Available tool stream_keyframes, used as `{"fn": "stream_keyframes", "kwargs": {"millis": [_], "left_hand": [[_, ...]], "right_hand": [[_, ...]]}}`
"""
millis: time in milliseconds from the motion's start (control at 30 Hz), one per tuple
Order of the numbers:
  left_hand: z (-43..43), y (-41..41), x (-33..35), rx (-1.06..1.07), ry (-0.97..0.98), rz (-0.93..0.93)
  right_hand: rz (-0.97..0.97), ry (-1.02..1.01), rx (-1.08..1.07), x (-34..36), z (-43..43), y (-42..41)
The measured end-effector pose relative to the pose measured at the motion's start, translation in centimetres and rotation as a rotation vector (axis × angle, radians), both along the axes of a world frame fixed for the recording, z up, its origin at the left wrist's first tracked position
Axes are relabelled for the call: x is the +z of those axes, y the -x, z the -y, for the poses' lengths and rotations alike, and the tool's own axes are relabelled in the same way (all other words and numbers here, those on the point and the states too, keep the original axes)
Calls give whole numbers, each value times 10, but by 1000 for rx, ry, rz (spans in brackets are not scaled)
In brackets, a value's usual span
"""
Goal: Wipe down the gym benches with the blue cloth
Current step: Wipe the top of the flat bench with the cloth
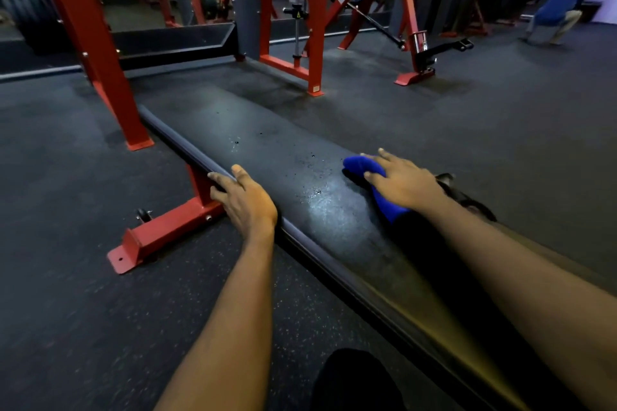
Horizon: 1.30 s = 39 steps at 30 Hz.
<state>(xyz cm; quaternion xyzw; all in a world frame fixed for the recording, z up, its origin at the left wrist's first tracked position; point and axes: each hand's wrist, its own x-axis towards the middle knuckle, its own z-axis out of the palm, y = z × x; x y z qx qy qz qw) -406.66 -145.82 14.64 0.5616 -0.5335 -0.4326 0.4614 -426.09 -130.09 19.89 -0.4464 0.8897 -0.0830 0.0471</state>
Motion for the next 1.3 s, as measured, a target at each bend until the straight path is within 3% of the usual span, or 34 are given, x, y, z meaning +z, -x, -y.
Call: {"fn": "stream_keyframes", "kwargs": {"millis": [67,167,233,300,467,567,667,900,1033,1133,1300], "left_hand": [[-1,-1,0,3,1,4],[-4,-2,2,-3,2,14],[-5,-2,5,-17,-3,23],[-7,-4,7,-18,-13,35],[-11,-7,15,-31,-33,109],[-11,-7,16,-36,-61,134],[-10,-6,17,-42,-60,160],[-8,-6,16,-34,-18,175],[-6,-6,12,-44,-22,145],[-5,-5,10,-56,-10,117],[-6,-6,10,-55,2,90]], "right_hand": [[-61,3,58,-1,9,-21],[-142,103,419,-8,-37,-71],[-60,142,658,-7,-76,-89],[14,134,721,-7,-84,-73],[-91,71,367,-11,-23,-56],[-136,149,558,-8,-48,-76],[25,152,711,-1,-80,-58],[5,81,136,-3,30,14],[-136,86,290,-5,26,-21],[-48,184,441,-8,-19,-22],[33,117,125,0,30,18]]}}
